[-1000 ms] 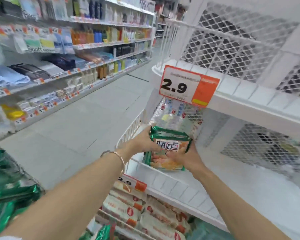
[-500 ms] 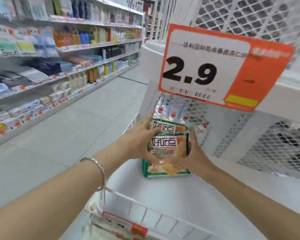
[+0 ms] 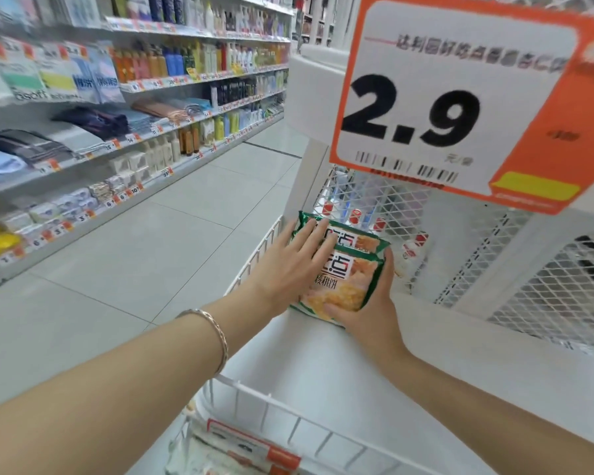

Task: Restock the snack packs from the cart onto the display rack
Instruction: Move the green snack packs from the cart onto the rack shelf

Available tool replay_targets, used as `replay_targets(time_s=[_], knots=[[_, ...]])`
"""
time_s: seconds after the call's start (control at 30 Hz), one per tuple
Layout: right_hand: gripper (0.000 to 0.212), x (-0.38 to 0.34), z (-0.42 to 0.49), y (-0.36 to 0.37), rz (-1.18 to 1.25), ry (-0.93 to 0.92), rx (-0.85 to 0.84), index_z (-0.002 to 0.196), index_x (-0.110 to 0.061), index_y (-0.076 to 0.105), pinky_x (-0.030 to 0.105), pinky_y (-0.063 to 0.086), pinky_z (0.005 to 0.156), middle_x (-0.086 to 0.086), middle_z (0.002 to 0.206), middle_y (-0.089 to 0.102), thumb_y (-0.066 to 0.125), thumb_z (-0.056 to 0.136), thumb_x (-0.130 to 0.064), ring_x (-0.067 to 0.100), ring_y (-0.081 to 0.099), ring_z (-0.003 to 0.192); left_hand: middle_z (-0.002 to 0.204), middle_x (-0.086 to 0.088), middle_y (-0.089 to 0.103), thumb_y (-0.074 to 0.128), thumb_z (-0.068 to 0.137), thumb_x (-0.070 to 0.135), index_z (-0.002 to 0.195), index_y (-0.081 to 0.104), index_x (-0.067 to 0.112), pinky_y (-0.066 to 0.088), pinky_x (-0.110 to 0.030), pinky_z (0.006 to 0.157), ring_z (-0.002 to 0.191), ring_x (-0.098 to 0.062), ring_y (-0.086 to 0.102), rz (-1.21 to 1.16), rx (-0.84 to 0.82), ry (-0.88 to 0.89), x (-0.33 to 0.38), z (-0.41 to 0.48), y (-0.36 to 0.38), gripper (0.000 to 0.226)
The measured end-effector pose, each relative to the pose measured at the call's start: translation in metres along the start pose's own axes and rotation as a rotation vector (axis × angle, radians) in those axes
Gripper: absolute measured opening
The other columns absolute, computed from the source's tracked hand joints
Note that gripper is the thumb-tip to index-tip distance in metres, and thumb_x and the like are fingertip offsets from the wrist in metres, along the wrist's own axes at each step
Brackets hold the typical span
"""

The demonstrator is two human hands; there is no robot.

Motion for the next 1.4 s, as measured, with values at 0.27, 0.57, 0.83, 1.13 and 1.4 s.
replay_targets(time_s=[0.27,0.57,0.83,1.13,1.4], knots=[[0.115,0.012,0.0,-0.003,-0.093,-0.006,-0.203,0.156,-0.038,0.009,0.008,0.049,0.088,-0.034,0.125,0.054,0.085,0.074,-0.014,-0.01,0.058,0.111,0.162,-0.019,-0.024,0.055,0.091,0.058,0.148,-0.035,0.018,-0.003,-0.048,0.124,0.152,-0.034,-0.015,-0.074,-0.004,-0.061,-0.005,-0.008,0.01,0.114],[0.124,-0.016,0.004,-0.018,0.005,0.022,-0.155,0.157,-0.035,-0.001,0.033,0.033,0.119,-0.021,0.155,0.028,0.088,0.074,-0.015,-0.003,0.034,0.14,0.163,-0.015,-0.022,0.059,0.079,0.073,0.15,-0.032,0.019,-0.009,-0.05,0.122,0.152,-0.031,-0.016,-0.105,-0.018,-0.089,-0.017,-0.009,0.007,0.128],[0.095,0.005,0.014,-0.025,-1.277,-0.783,-0.181,0.157,-0.029,0.019,0.066,0.029,0.114,0.019,0.164,0.008,0.066,0.082,-0.064,0.038,0.009,0.152,0.159,-0.023,-0.028,0.05,0.097,0.05,0.144,-0.04,0.009,-0.006,-0.053,0.122,0.149,-0.038,-0.02,0.083,-0.06,-0.086,0.002,-0.006,0.012,0.11],[0.049,-0.042,-0.007,-0.038,-0.934,-0.648,-0.258,0.138,-0.024,0.055,0.055,0.029,0.117,0.013,0.165,0.017,0.07,0.092,-0.031,0.036,0.018,0.151,0.163,-0.014,-0.024,0.049,0.089,0.067,0.153,-0.026,0.012,-0.005,-0.049,0.123,0.152,-0.029,-0.018,0.012,-0.242,-0.077,-0.014,-0.035,-0.021,0.113],[0.043,-0.161,-0.117,-0.017,-0.719,-0.497,-0.347,0.138,-0.012,0.057,0.044,0.029,0.116,0.018,0.161,0.027,0.062,0.095,-0.018,0.035,0.03,0.146,0.168,-0.008,-0.001,0.036,0.1,0.058,0.159,0.003,0.018,0.005,-0.045,0.123,0.154,-0.023,0.0,-0.266,-0.239,-0.434,-0.041,-0.217,-0.099,0.079]])
Point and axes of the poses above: each hand's wrist, its own z-axis towards the middle knuckle, its own y-axis out of the palm, x = y × z, the point moved 4 cm from there along z, towards the middle knuckle
